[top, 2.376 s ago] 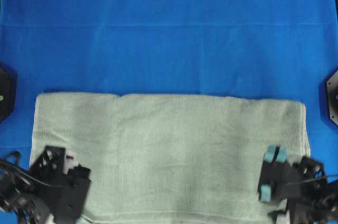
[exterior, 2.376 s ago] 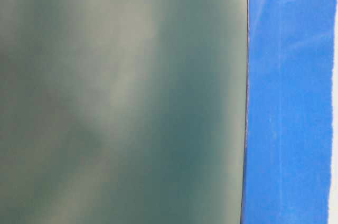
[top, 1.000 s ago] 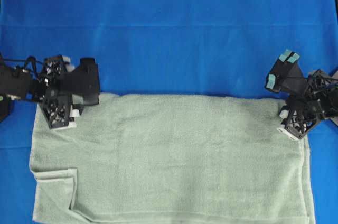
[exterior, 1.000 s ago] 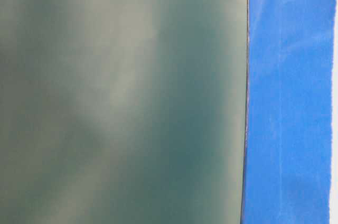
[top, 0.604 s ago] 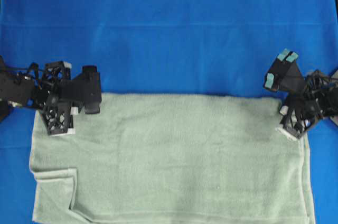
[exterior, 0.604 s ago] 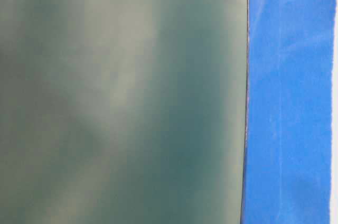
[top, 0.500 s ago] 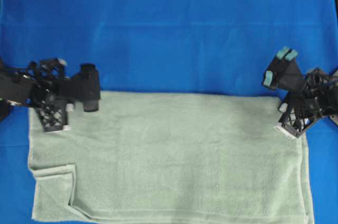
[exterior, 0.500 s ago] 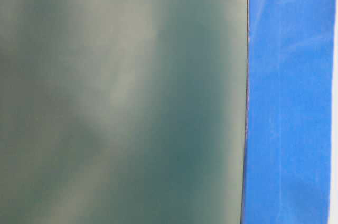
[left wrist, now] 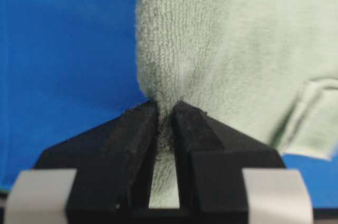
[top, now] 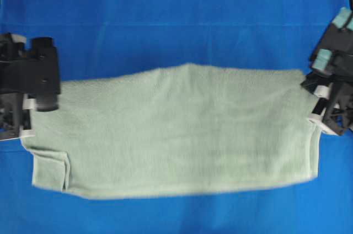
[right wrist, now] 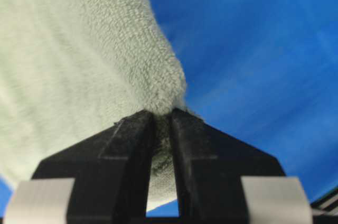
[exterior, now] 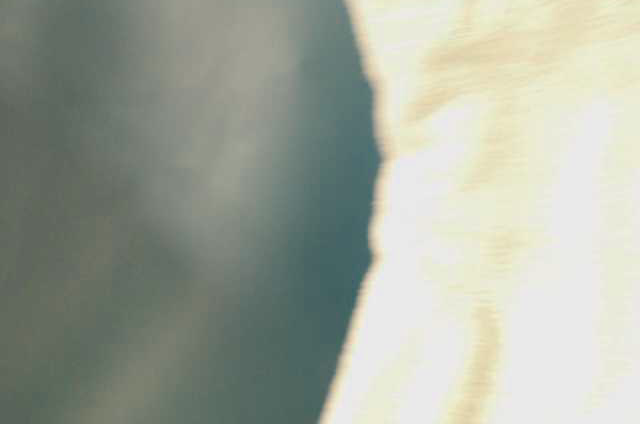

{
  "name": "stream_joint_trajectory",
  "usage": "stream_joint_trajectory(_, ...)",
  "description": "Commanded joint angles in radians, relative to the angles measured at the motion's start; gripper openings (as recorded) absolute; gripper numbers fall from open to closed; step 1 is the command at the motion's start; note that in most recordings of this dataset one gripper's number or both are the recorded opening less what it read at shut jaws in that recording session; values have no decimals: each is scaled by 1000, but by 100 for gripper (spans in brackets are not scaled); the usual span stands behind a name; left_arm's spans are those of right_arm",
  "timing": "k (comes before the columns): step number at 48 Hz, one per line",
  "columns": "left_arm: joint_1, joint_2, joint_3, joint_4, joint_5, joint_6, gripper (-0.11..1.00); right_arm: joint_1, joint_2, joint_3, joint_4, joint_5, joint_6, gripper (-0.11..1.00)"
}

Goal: Fold a bath towel.

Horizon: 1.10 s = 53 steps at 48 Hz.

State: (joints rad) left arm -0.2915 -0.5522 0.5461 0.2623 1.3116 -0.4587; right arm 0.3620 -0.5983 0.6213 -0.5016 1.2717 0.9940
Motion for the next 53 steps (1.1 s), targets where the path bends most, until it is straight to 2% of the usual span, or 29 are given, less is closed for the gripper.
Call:
stream_joint_trajectory(1, -18, -6, -67, 3, 48, -5, 7, 8, -3, -48, -48, 26, 3, 16)
stream_joint_trajectory(6, -46, 3, -97, 3, 43, -34, 7, -12, 2, -44, -112, 66, 9, 16)
stream_joint_trajectory(10, -86, 23, -114, 3, 17, -103, 7, -61, 17, -49, -187, 104, 9, 16)
stream_joint_trajectory(16, -181, 74, -167, 5, -43, -242, 7, -193, 35, -57, -325, 97, -3, 16)
stream_joint_trajectory(21, -252, 126, -216, 8, -61, -313, 7, -334, 55, -66, -393, 20, -32, 16)
stream_joint_trajectory(27, -301, 181, -267, 8, -72, -334, 7, -489, 77, -80, -396, -137, -109, 16)
stream_joint_trajectory(32, -311, 229, -330, 15, -103, -334, 7, -591, 112, -103, -394, -272, -160, 16)
stream_joint_trajectory(37, -307, 272, -380, 32, -120, -316, 7, -643, 144, -123, -393, -318, -167, 16)
stream_joint_trajectory(46, -291, 314, -436, 34, -121, -316, 7, -632, 133, -117, -382, -275, -167, 16)
stream_joint_trajectory(50, -291, 328, -459, 34, -127, -322, 7, -591, 95, -98, -367, -210, -161, 16)
stream_joint_trajectory(53, -295, 347, -485, 34, -132, -322, 7, -526, 49, -83, -362, -123, -153, 16)
